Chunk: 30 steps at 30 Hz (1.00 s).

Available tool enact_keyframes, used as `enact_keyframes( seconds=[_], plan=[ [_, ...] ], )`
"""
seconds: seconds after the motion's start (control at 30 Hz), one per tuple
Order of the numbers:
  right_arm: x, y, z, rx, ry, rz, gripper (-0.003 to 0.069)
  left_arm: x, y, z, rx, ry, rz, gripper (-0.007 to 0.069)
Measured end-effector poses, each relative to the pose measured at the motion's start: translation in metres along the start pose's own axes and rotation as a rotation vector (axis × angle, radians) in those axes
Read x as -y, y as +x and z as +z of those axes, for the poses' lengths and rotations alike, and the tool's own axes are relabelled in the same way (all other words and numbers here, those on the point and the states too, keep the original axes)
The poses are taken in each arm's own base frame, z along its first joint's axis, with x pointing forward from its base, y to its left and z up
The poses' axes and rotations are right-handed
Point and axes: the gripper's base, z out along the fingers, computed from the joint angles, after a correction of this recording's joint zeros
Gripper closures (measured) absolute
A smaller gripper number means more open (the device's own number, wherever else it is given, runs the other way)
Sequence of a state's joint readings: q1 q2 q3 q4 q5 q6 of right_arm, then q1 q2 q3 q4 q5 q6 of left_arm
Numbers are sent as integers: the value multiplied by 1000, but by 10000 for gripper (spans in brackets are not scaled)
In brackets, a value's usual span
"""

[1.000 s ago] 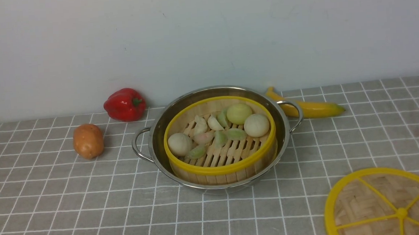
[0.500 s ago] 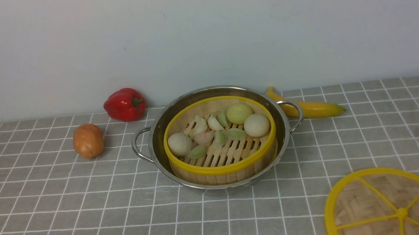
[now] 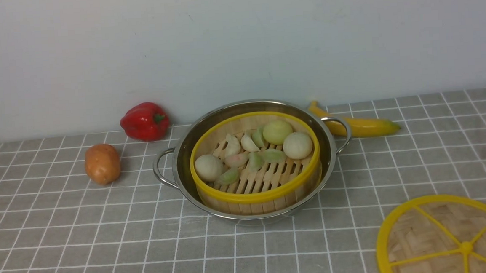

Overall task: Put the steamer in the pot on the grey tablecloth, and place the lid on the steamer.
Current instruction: 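Move the gripper down to the bamboo steamer lid and grasp its center knob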

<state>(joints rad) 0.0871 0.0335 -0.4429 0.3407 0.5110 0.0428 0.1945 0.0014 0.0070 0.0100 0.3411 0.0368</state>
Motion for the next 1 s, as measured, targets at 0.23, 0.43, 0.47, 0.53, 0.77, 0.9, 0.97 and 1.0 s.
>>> enact_keyframes(
  seconds=[0.23, 0.43, 0.47, 0.53, 0.77, 0.9, 0.97, 1.0],
  plan=[
    [2, 20, 27, -487, 26, -115, 416, 0, 0, 0, 0, 0, 1, 382],
    [9, 32, 54, -669, 9, -230, 416, 1, 0, 0, 1, 16, 5, 382],
    [9, 32, 55, -673, 7, -237, 416, 1, 0, 0, 1, 17, 6, 382],
    [12, 39, 68, -748, -4, -252, 416, 2, 0, 0, 2, 39, 12, 382],
    [25, 61, 109, -987, -24, -282, 416, 8, 0, -1, 7, 140, 41, 382],
    [31, 67, 140, -1086, -20, -261, 416, 8, 0, -1, 8, 152, 45, 382],
    [34, 69, 156, -1139, -20, -251, 411, 8, 0, -1, 8, 153, 45, 382],
    [35, 70, 160, -1149, -20, -250, 409, 8, 0, -1, 8, 153, 45, 382]
  ],
)
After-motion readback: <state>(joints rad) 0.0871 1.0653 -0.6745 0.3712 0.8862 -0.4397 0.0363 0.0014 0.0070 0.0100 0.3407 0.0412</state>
